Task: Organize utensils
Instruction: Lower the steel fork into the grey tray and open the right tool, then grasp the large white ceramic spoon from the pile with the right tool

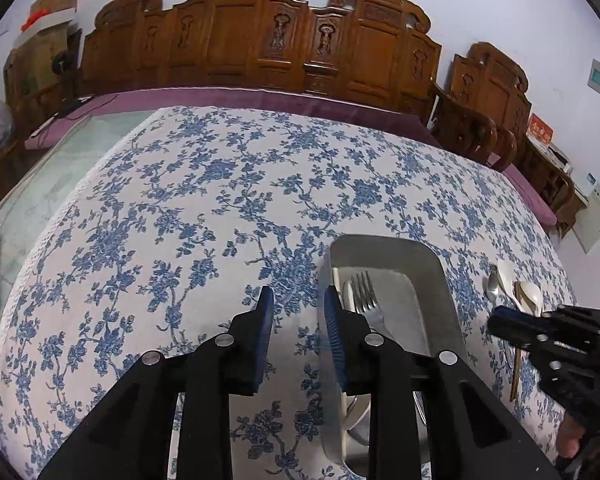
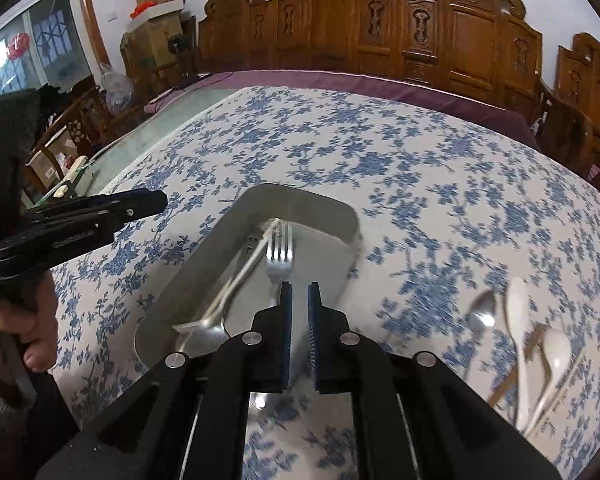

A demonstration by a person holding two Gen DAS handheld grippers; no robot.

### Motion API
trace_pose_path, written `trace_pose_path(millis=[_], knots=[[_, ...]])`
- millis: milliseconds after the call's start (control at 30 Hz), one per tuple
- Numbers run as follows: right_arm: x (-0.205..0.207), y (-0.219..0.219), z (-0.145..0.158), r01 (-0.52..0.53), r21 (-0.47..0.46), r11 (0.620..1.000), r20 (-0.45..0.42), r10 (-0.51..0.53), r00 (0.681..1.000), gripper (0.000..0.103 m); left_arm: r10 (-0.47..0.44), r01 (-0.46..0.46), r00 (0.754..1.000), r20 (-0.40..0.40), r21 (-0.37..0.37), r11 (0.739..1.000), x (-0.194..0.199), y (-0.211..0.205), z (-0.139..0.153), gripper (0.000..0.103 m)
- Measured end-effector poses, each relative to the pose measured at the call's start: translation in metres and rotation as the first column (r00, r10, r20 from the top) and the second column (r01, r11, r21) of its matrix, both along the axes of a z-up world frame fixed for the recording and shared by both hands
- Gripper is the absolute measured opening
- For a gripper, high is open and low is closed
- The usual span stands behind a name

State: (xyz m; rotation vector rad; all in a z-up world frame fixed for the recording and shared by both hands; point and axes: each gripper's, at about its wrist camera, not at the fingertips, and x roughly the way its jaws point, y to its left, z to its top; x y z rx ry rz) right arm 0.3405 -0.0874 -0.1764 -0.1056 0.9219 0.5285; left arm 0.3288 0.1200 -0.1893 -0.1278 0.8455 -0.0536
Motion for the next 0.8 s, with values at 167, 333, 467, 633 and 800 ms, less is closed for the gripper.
trace_pose_path(millis=[167, 333, 467, 633, 800], knots=[[-0.011, -0.03, -0.001, 0.023, -0.028, 0.999, 0.007, -0.023, 1.0, 0.01, -0.021, 0.021, 1.0, 0.01, 0.012, 1.0, -0.004, -0.015, 0.0, 0.037], [-0.02, -0.064, -0.007, 0.069, -0.053, 0.996, 0.008, -0.068, 0.998, 0.01, -0.046, 0.046, 0.999, 0.017, 0.018, 0.999, -0.006, -0.031, 0.0, 0.058], [-0.023, -0.093, -0.015, 0.113, -0.065, 0.991, -0.002, -0.113, 0.994, 0.013, -0.056, 0.056, 0.998, 0.026, 0.012, 0.998, -0.008, -0.041, 0.0, 0.075], [-0.025, -0.123, -0.024, 0.157, -0.086, 0.984, -0.01, -0.158, 0.987, 0.031, -0.051, 0.051, 0.998, 0.027, 0.01, 0.999, -0.01, -0.05, -0.004, 0.086], [-0.019, -0.158, -0.033, 0.22, -0.107, 0.97, -0.022, -0.223, 0.974, 0.036, -0.067, 0.067, 0.998, 0.013, -0.009, 0.998, -0.012, -0.065, -0.009, 0.086]])
